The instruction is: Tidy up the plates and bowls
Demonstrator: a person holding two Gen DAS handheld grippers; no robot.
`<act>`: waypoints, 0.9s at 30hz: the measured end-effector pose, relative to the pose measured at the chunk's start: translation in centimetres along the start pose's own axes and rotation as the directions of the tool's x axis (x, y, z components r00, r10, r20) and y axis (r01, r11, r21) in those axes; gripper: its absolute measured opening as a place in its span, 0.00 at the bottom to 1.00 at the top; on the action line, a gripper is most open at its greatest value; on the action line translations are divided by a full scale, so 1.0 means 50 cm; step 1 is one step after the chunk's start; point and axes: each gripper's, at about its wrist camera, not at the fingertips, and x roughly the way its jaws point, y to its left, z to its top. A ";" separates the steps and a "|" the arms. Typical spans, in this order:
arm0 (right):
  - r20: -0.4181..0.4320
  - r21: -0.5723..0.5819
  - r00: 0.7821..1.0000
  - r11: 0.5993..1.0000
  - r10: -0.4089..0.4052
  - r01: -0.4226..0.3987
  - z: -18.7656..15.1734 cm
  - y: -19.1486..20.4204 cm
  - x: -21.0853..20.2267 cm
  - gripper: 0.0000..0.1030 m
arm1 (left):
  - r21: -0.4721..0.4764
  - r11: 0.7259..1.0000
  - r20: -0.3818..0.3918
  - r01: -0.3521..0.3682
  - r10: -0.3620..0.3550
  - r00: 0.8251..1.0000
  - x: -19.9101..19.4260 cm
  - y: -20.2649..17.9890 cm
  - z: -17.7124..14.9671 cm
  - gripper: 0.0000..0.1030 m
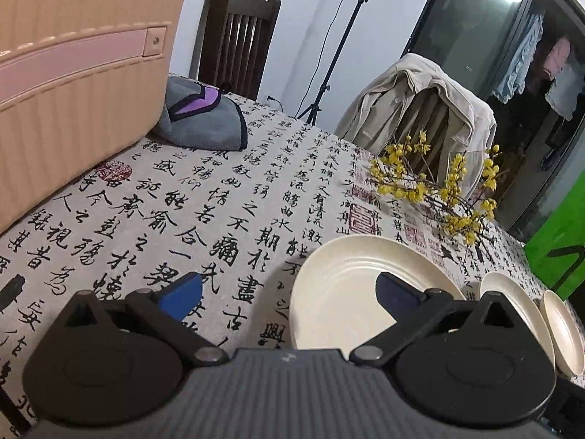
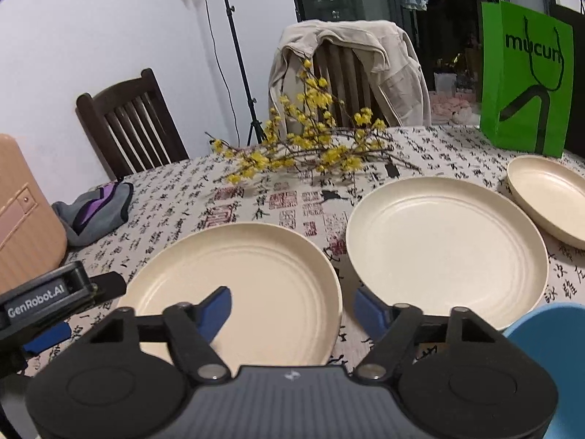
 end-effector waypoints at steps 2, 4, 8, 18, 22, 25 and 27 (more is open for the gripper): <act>-0.015 0.007 1.000 1.000 0.003 -0.003 -0.002 -0.003 0.007 0.61 | 0.007 1.000 -0.005 0.008 -0.008 1.000 0.002 -0.001 -0.002 1.00; -0.022 0.010 1.000 1.000 0.009 -0.008 -0.005 -0.005 0.011 0.59 | 0.012 1.000 -0.006 0.006 -0.006 1.000 0.002 -0.003 -0.003 1.00; -0.026 0.012 1.000 1.000 0.003 -0.002 -0.009 -0.007 0.016 0.56 | 0.018 1.000 -0.019 0.016 -0.015 1.000 0.005 -0.004 -0.004 1.00; -0.051 0.020 0.999 1.000 -0.006 0.007 -0.014 -0.012 0.030 0.45 | 0.041 0.998 -0.055 0.041 -0.039 0.998 0.017 -0.011 -0.010 0.80; -0.057 0.014 0.998 1.000 -0.006 0.007 -0.015 -0.013 0.036 0.40 | 0.045 0.997 -0.080 0.056 -0.052 0.995 0.028 -0.012 -0.014 0.60; -0.061 0.006 0.998 1.000 -0.007 0.008 -0.017 -0.011 0.041 0.37 | 0.045 0.997 -0.095 0.064 -0.059 0.994 0.035 -0.012 -0.016 0.50; -0.064 0.000 0.998 1.000 -0.007 0.007 -0.020 -0.009 0.044 0.35 | 0.047 0.997 -0.103 0.065 -0.060 0.993 0.038 -0.012 -0.018 0.45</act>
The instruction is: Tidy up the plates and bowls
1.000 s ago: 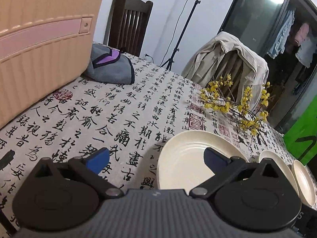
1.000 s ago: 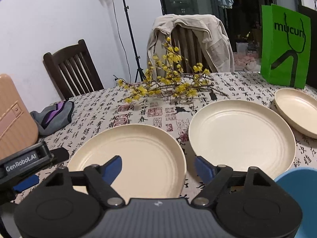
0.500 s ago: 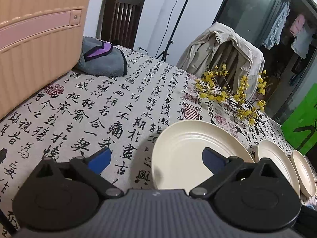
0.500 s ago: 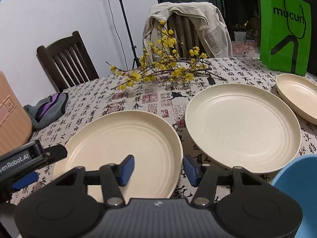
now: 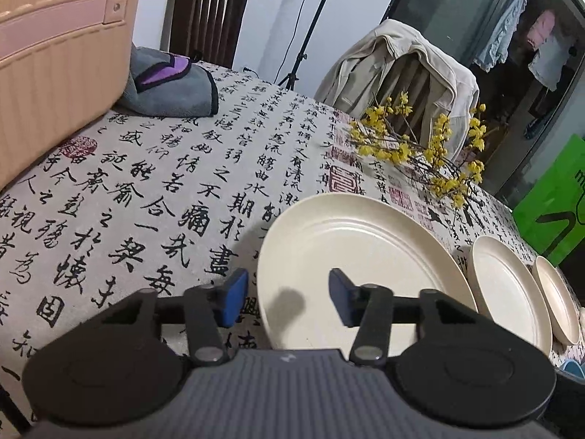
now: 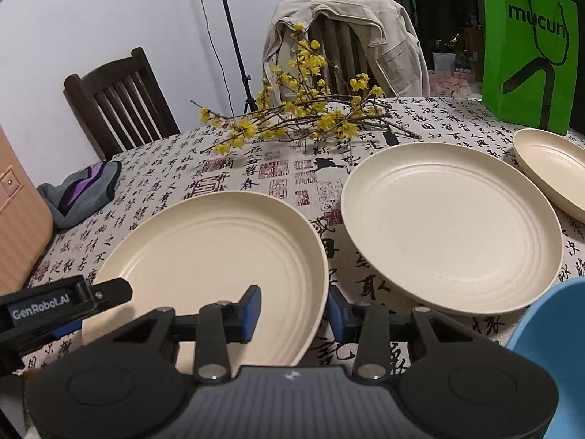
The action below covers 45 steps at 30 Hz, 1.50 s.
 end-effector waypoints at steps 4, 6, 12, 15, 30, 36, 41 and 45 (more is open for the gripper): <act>0.001 -0.015 1.000 1.000 -0.002 0.002 -0.004 0.003 0.006 0.32 | 0.010 1.000 -0.014 -0.006 0.006 1.000 0.007 0.000 -0.002 0.37; 0.005 -0.023 1.000 1.000 -0.003 0.003 -0.006 0.003 0.009 0.31 | 0.014 1.000 -0.019 -0.012 0.013 1.000 0.010 0.000 -0.003 0.35; 0.029 -0.044 0.999 0.999 -0.017 0.018 -0.011 0.005 0.011 0.26 | 0.042 0.999 -0.013 -0.034 0.035 0.999 0.011 -0.004 -0.005 0.31; 0.041 -0.055 0.999 0.998 -0.020 0.022 -0.013 0.007 0.011 0.26 | 0.065 0.997 -0.009 -0.051 0.052 0.999 0.011 -0.010 -0.007 0.30; 0.073 -0.076 0.997 0.997 -0.025 0.030 -0.020 0.009 0.008 0.24 | 0.157 0.982 0.017 -0.108 0.107 0.994 0.014 -0.030 -0.015 0.29; 0.077 -0.075 0.997 0.997 -0.012 0.017 -0.021 0.008 0.007 0.23 | 0.150 0.982 0.027 -0.113 0.110 0.994 0.010 -0.027 -0.013 0.29; 0.089 -0.081 0.996 0.997 -0.005 0.012 -0.022 0.009 0.004 0.23 | 0.152 0.981 0.041 -0.119 0.114 0.993 0.002 -0.029 -0.012 0.29; 0.097 -0.085 0.995 0.996 0.003 0.005 -0.023 0.010 0.000 0.23 | 0.148 0.982 0.051 -0.121 0.114 0.992 -0.004 -0.028 -0.010 0.29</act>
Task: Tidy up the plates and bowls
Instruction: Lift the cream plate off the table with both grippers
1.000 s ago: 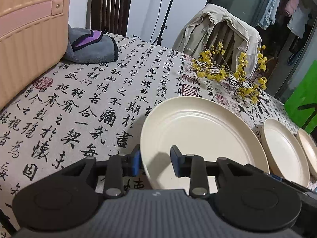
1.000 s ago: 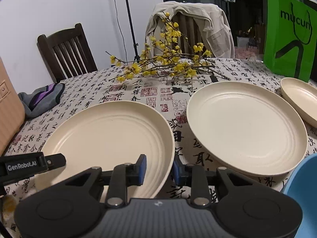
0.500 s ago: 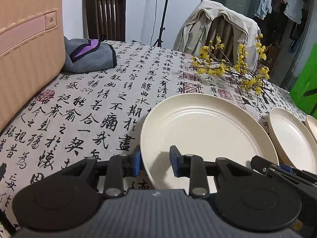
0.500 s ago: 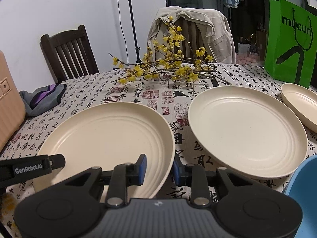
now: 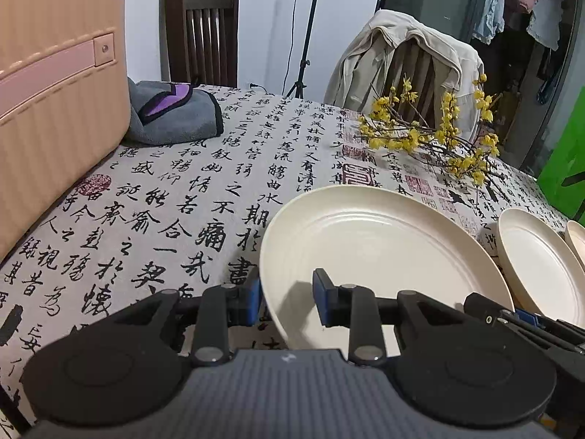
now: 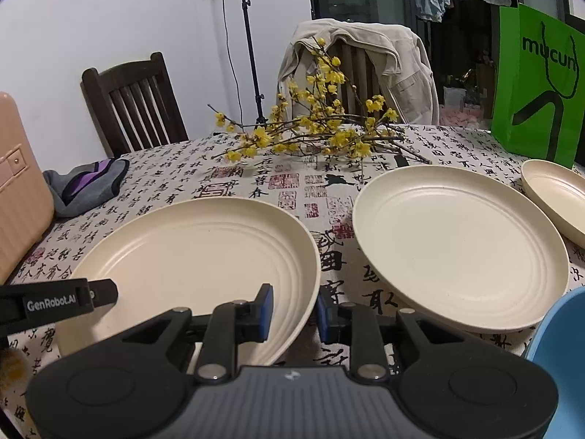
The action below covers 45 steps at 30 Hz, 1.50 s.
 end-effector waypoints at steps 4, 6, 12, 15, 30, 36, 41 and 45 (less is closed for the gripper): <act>0.007 0.006 1.000 1.000 0.007 -0.007 0.001 -0.001 -0.002 0.23 | 0.002 1.000 0.017 -0.001 0.001 1.000 -0.009 -0.001 0.000 0.29; 0.013 0.008 1.000 1.000 0.013 -0.013 0.001 -0.001 -0.004 0.23 | 0.004 1.000 0.025 -0.004 0.004 1.000 -0.014 -0.002 0.001 0.29; 0.026 0.007 0.999 1.000 0.024 -0.025 0.001 -0.001 -0.007 0.23 | 0.007 1.000 0.044 -0.011 0.010 0.999 -0.025 -0.003 0.003 0.29; 0.024 0.000 0.999 1.000 0.025 -0.025 0.000 0.001 -0.006 0.23 | 0.009 1.000 0.042 -0.016 0.016 0.999 -0.025 -0.003 0.002 0.29; -0.022 -0.038 0.999 0.999 0.036 -0.037 -0.006 0.016 0.008 0.25 | -0.017 0.999 -0.046 -0.050 0.050 0.998 0.008 0.013 -0.004 0.31; -0.006 -0.042 1.000 0.999 0.029 -0.029 -0.004 0.018 0.018 0.29 | -0.038 0.999 -0.026 -0.034 0.033 0.999 0.012 0.017 -0.004 0.34; 0.007 -0.059 1.000 0.998 0.024 -0.024 -0.004 0.023 0.021 0.32 | -0.022 0.999 -0.011 -0.043 0.043 0.999 0.017 0.008 -0.007 0.37; 0.017 -0.072 0.999 0.997 0.027 -0.026 -0.008 0.025 0.019 0.31 | -0.005 0.999 -0.006 -0.049 0.049 0.999 0.018 0.005 -0.007 0.38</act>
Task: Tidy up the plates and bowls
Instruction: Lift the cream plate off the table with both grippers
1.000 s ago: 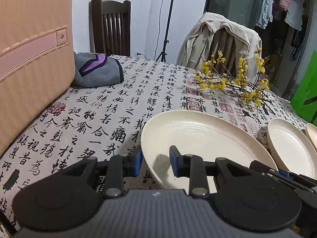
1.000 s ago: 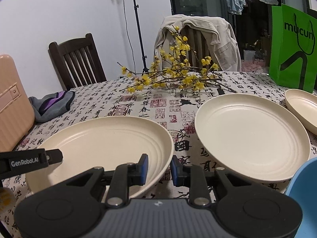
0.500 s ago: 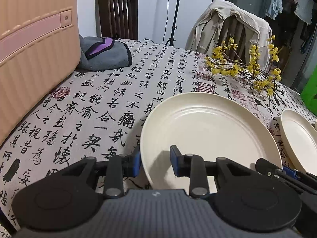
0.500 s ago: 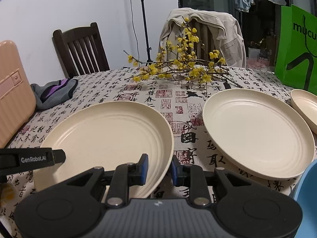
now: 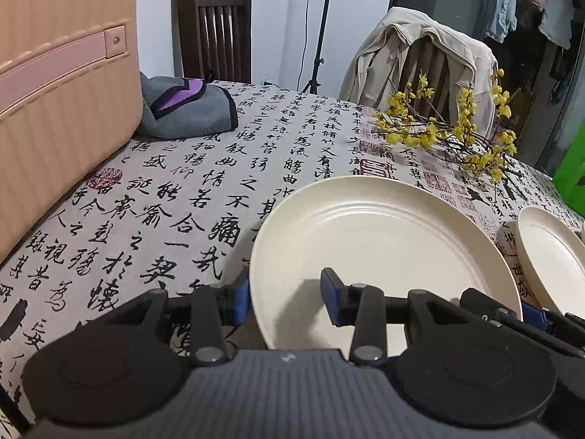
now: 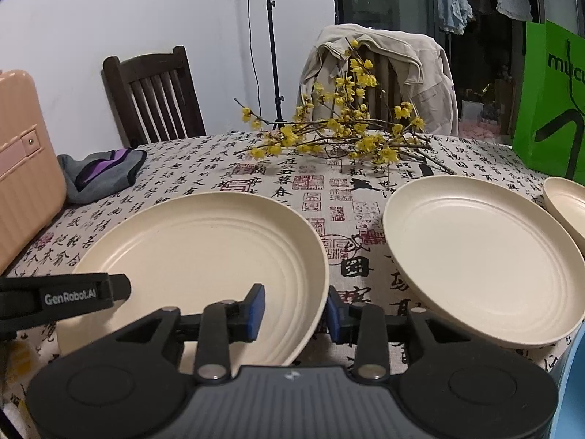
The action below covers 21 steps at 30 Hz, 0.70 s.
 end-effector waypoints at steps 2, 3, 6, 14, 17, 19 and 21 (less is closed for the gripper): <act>0.004 0.004 1.000 1.000 -0.002 0.002 -0.001 -0.001 -0.002 0.27 | -0.003 1.000 -0.002 0.003 -0.003 1.000 -0.002 0.003 0.001 0.37; 0.004 0.008 1.000 1.000 0.002 -0.002 -0.001 -0.003 -0.002 0.26 | -0.003 1.000 0.000 0.002 -0.002 1.000 -0.004 0.003 0.001 0.37; 0.008 0.014 1.000 1.000 0.008 -0.008 -0.002 -0.004 -0.005 0.26 | 0.001 1.000 0.015 0.000 0.000 1.000 -0.014 0.003 0.003 0.37; 0.044 0.002 0.999 1.000 0.015 -0.015 -0.003 0.002 -0.017 0.24 | 0.004 1.000 0.041 -0.001 0.001 0.999 -0.032 0.006 0.008 0.37; 0.051 0.003 0.999 1.000 0.018 -0.018 -0.003 0.000 -0.020 0.24 | 0.009 1.000 0.050 -0.004 0.004 0.999 -0.039 0.005 0.009 0.37; 0.057 0.003 0.998 1.000 0.020 -0.020 -0.002 0.000 -0.021 0.24 | 0.009 1.000 0.054 -0.005 0.004 0.999 -0.041 0.005 0.010 0.37; 0.064 0.004 0.998 1.000 0.023 -0.023 -0.002 0.000 -0.023 0.23 | 0.007 1.000 0.060 -0.003 0.003 0.998 -0.045 0.006 0.010 0.37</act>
